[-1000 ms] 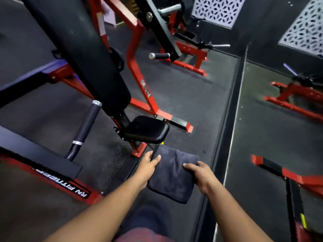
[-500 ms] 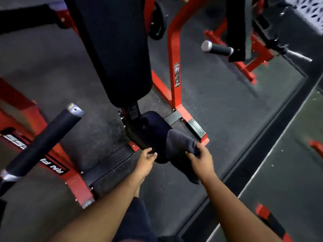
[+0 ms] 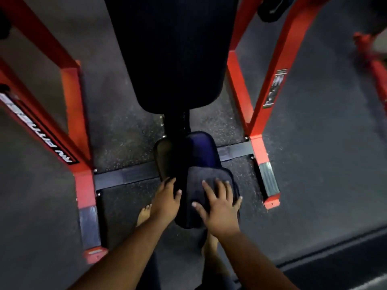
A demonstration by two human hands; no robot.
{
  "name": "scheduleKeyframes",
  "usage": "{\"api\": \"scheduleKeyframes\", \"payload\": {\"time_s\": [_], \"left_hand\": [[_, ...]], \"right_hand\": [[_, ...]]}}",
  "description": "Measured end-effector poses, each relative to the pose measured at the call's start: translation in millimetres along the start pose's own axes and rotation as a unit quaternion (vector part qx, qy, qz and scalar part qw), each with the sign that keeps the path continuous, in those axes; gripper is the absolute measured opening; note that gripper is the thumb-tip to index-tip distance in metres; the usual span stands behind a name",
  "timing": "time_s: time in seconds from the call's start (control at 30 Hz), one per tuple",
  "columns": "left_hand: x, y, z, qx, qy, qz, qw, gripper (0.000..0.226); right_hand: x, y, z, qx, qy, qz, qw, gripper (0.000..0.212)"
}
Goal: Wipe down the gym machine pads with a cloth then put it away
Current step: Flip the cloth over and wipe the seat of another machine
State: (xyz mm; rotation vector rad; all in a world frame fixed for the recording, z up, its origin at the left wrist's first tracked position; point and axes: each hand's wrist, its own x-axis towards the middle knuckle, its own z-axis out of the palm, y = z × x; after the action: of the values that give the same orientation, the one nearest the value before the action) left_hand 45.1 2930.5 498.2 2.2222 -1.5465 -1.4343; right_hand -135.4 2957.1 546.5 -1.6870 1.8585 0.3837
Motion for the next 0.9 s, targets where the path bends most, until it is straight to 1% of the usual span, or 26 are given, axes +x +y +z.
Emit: {"api": "scheduleKeyframes", "payload": {"time_s": [0.1,0.17,0.2,0.27,0.33,0.4,0.47,0.53,0.6,0.63,0.67,0.77,0.83,0.9], "left_hand": [[16,-1,23,0.003,0.080,-0.025,0.996,0.055],[26,0,38,0.000,0.127,-0.059,0.990,0.057],[33,3,43,0.002,0.136,-0.070,0.988,0.059],[37,9,48,0.025,0.139,-0.078,0.987,0.063],[39,13,53,0.067,0.135,-0.063,0.987,0.070],[43,10,56,0.114,0.123,-0.041,0.985,0.072],[45,5,59,0.139,0.127,-0.028,0.982,0.072],[48,4,63,0.143,0.135,-0.028,0.980,0.074],[49,2,64,0.152,0.136,-0.027,0.979,0.075],[49,1,63,0.158,0.132,-0.023,0.978,0.075],[49,0,63,0.160,0.126,-0.021,0.979,0.076],[47,1,62,0.157,0.121,-0.018,0.980,0.075],[46,3,61,0.156,0.124,-0.018,0.980,0.074],[47,1,64,0.149,0.135,-0.014,0.980,0.074]], "right_hand": [[41,0,6,0.002,-0.039,0.010,0.999,0.092],[49,4,16,-0.003,-0.039,0.008,0.999,0.090],[51,6,21,-0.004,-0.033,0.006,0.999,0.085],[48,13,22,-0.013,-0.024,-0.007,1.000,0.072],[55,23,20,-0.019,-0.025,-0.028,0.999,0.064],[82,29,14,-0.014,-0.020,-0.046,0.999,0.060],[126,26,5,0.006,-0.005,-0.049,0.999,0.058],[164,17,-7,0.018,-0.024,-0.046,0.998,0.061],[172,13,-9,0.011,-0.050,-0.052,0.997,0.078],[161,14,-7,0.003,-0.055,-0.055,0.997,0.084],[143,16,-3,-0.003,-0.056,-0.057,0.997,0.084],[88,27,9,0.015,-0.040,-0.038,0.998,0.071],[95,27,8,0.017,-0.040,-0.026,0.999,0.067],[136,21,7,0.026,-0.028,-0.026,0.999,0.064]]}}
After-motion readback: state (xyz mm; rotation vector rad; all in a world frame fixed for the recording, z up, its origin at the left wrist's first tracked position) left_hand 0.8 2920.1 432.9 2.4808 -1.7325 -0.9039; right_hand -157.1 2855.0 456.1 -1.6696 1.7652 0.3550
